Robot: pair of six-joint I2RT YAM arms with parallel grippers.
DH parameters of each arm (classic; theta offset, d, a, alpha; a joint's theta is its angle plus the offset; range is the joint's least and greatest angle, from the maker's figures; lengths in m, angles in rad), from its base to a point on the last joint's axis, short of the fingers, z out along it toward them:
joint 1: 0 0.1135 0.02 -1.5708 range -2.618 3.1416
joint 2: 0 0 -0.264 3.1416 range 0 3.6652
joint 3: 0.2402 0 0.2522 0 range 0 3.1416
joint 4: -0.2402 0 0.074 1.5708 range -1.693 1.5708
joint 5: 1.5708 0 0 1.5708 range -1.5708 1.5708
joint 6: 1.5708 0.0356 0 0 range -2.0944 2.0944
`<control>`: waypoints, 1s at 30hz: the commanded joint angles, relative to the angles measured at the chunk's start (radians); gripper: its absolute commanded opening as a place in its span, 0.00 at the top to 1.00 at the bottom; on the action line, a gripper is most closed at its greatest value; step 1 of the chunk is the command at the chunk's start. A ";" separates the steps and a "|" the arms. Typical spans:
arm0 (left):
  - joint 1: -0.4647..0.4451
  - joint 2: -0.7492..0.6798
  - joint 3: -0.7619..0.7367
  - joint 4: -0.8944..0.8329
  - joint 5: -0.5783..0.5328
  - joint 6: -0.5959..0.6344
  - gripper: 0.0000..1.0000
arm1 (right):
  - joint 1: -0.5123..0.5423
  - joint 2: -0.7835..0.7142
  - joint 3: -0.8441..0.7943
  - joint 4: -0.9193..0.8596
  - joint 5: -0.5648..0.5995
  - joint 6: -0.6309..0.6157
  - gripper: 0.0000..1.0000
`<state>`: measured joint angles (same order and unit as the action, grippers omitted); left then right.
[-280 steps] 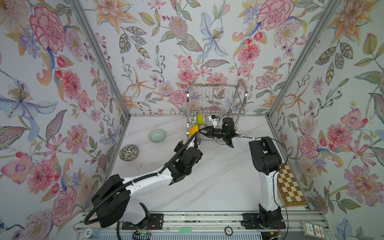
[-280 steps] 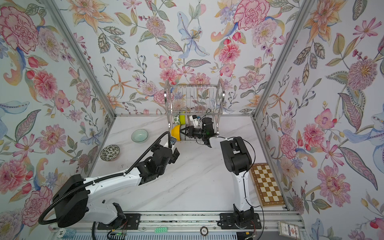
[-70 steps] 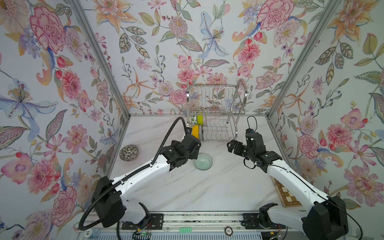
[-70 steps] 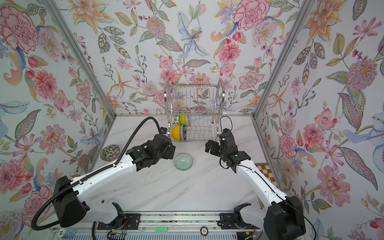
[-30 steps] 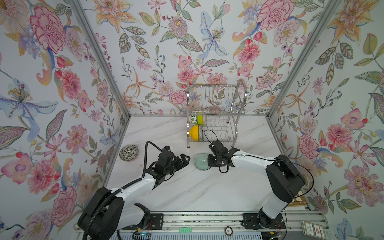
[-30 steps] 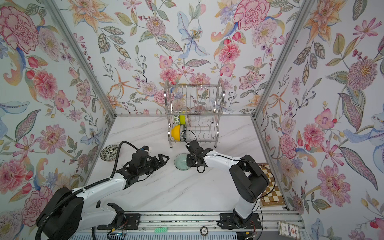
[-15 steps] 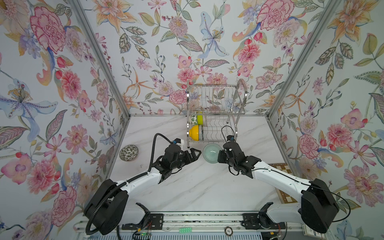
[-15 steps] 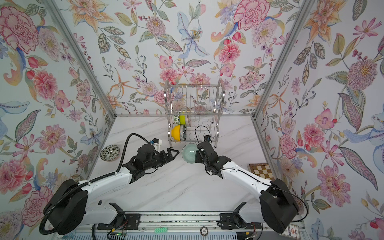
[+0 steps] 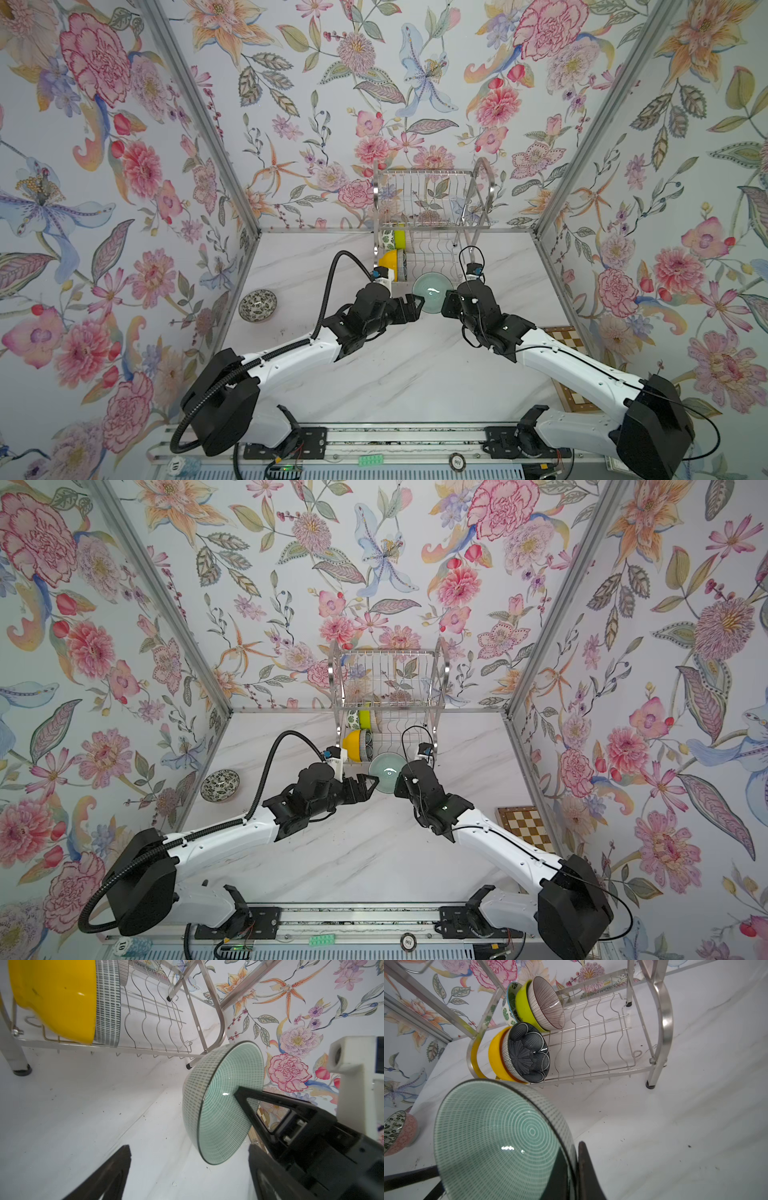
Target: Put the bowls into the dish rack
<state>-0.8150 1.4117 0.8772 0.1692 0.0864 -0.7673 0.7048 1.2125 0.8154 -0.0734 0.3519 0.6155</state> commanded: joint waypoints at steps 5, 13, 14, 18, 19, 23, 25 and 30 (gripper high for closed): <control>-0.006 0.015 0.053 -0.064 -0.146 0.059 0.40 | 0.039 -0.050 -0.003 0.129 0.002 0.036 0.99; -0.009 0.016 0.057 -0.081 -0.178 0.068 0.68 | 0.087 -0.039 -0.026 0.179 0.036 0.060 0.96; -0.007 0.015 0.055 -0.083 -0.181 0.068 0.70 | 0.091 -0.037 -0.028 0.186 0.034 0.066 0.95; -0.007 0.018 0.054 -0.085 -0.182 0.065 0.81 | 0.102 -0.018 -0.029 0.206 0.021 0.082 0.92; -0.008 0.019 0.054 -0.083 -0.183 0.063 0.83 | 0.103 -0.013 -0.027 0.208 0.020 0.083 0.91; -0.008 0.019 0.050 -0.087 -0.185 0.062 0.92 | 0.104 0.003 -0.012 0.209 0.006 0.078 0.85; -0.008 0.013 0.046 -0.086 -0.193 0.061 0.97 | 0.103 0.006 -0.004 0.204 0.001 0.077 0.80; -0.007 -0.015 0.032 -0.106 -0.246 0.064 1.00 | 0.083 0.001 -0.008 0.192 -0.037 0.082 0.60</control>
<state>-0.8223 1.4322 0.9119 0.0471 -0.1047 -0.7105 0.8021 1.2137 0.7853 0.0937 0.3367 0.6857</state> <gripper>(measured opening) 0.112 0.380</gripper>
